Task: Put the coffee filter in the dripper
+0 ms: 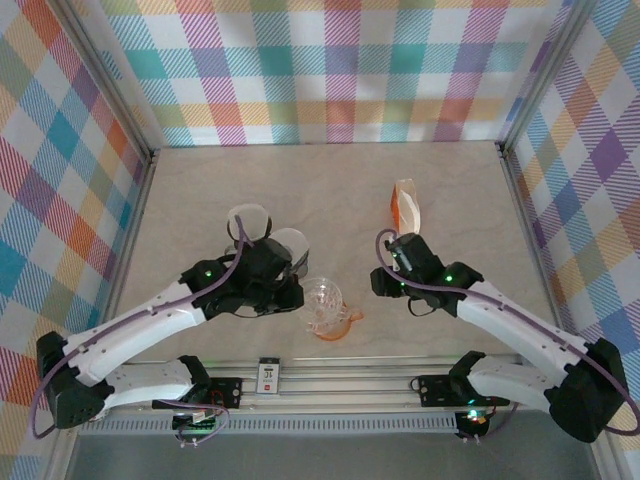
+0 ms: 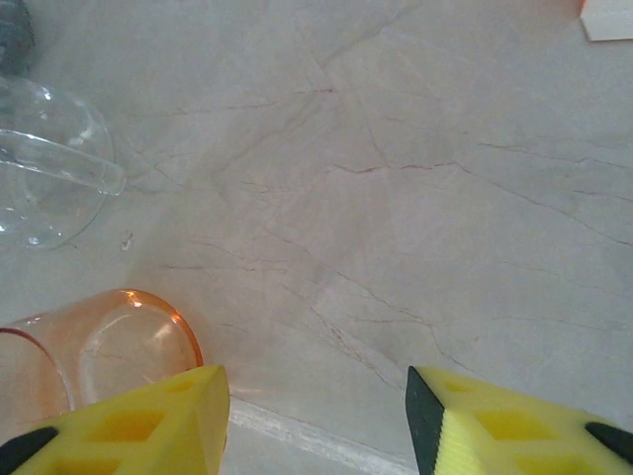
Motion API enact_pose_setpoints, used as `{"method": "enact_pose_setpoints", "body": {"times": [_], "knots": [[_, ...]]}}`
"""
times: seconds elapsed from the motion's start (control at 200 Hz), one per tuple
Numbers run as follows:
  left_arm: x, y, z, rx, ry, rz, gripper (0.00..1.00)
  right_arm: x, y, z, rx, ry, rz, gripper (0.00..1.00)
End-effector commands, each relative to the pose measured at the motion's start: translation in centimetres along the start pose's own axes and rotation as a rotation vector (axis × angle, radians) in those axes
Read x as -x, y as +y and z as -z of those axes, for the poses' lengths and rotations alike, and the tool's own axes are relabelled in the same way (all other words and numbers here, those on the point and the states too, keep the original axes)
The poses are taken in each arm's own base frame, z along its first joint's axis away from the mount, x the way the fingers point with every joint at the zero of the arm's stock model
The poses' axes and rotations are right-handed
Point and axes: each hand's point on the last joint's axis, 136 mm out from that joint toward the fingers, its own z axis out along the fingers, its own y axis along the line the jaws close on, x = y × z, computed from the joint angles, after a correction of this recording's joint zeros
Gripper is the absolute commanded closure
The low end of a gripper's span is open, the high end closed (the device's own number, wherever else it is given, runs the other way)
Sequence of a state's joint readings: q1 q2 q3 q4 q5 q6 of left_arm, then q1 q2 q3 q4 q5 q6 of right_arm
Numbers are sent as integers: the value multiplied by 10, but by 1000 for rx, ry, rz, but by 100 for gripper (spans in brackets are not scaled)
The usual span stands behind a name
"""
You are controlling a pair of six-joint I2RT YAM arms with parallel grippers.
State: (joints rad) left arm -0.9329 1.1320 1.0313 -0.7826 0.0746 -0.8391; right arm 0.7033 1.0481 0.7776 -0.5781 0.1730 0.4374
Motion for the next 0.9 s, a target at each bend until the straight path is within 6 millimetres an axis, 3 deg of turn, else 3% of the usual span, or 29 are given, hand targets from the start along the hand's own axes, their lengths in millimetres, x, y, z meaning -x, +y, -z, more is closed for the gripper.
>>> {"method": "enact_pose_setpoints", "body": {"times": [0.0, 0.225, 0.77, 0.895], "knots": [[19, -24, -2, -47, -69, -52, 100, -14, -15, 4, -48, 31, -9, 47], [24, -27, -27, -8, -48, -49, 100, -18, -20, 10, -54, 28, -18, 47], [18, -10, -27, 62, -18, -21, 100, -20, -21, 10, -53, 33, -12, 44], [14, -4, -25, 71, -12, -10, 95, -20, -21, 10, -55, 35, -12, 41]]}}
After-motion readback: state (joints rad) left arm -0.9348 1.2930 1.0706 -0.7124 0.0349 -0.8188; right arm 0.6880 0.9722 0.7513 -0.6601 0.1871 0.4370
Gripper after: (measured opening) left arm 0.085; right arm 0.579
